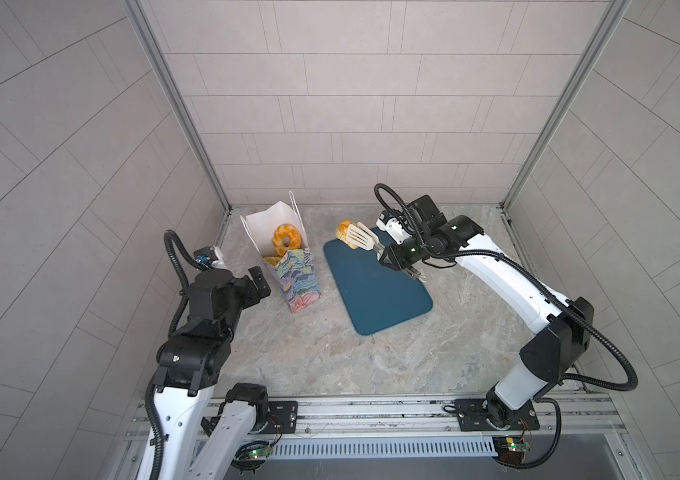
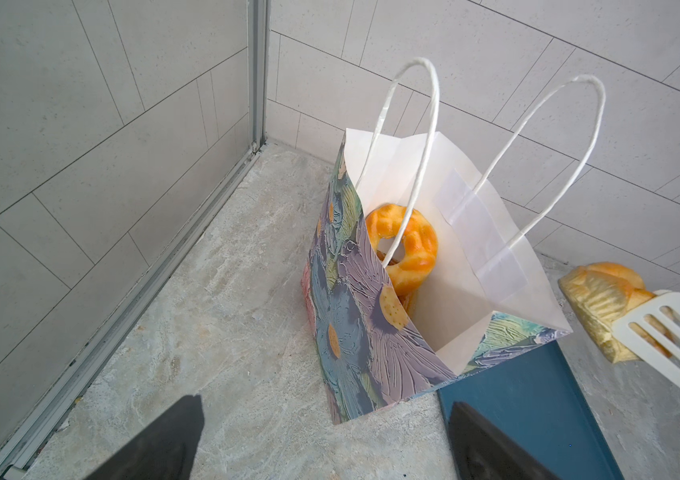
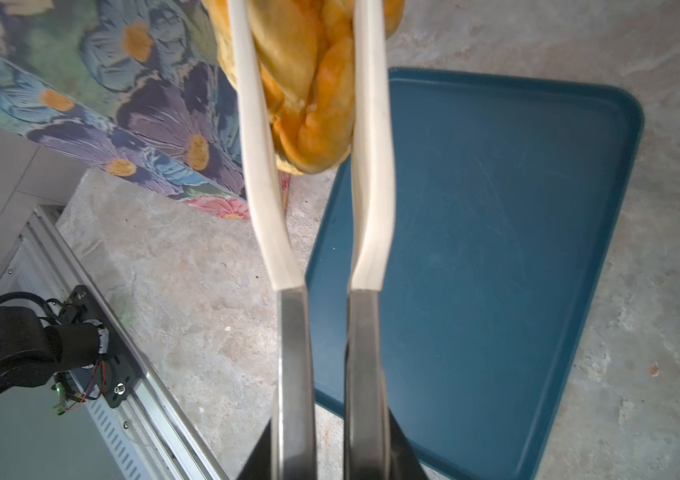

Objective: Place the fake bread into the paper bag
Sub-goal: 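Carry the puffy bun with the right tongs over the floral bag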

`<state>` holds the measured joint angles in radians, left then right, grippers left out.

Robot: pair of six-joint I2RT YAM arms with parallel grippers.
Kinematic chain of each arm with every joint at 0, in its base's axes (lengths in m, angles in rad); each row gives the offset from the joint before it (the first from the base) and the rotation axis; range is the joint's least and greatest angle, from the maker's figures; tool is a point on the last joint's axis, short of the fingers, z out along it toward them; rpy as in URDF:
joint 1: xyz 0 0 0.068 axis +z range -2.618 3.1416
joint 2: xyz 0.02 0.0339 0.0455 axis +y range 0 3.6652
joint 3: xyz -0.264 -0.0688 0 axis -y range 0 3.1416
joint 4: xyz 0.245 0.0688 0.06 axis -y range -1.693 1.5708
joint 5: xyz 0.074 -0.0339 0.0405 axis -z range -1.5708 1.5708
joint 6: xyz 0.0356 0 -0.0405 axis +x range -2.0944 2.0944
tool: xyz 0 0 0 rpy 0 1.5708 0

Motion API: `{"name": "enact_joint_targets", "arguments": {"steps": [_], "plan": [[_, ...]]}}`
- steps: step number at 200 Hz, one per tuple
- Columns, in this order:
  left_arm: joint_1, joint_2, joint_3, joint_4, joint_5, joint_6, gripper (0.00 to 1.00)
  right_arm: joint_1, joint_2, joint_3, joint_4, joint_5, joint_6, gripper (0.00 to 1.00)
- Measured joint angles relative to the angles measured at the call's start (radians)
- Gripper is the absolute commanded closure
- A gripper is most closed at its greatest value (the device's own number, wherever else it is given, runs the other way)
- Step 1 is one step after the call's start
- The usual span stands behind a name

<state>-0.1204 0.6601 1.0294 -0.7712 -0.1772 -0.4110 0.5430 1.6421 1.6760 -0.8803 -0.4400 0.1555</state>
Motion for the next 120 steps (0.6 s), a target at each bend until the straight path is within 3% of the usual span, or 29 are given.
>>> {"name": "enact_joint_targets", "arguments": {"steps": [120], "plan": [[0.000, 0.002, 0.000, 0.000, 0.001, 0.000, 0.00, 0.198, 0.006, 0.248, 0.033, 0.004, 0.018, 0.67]]}}
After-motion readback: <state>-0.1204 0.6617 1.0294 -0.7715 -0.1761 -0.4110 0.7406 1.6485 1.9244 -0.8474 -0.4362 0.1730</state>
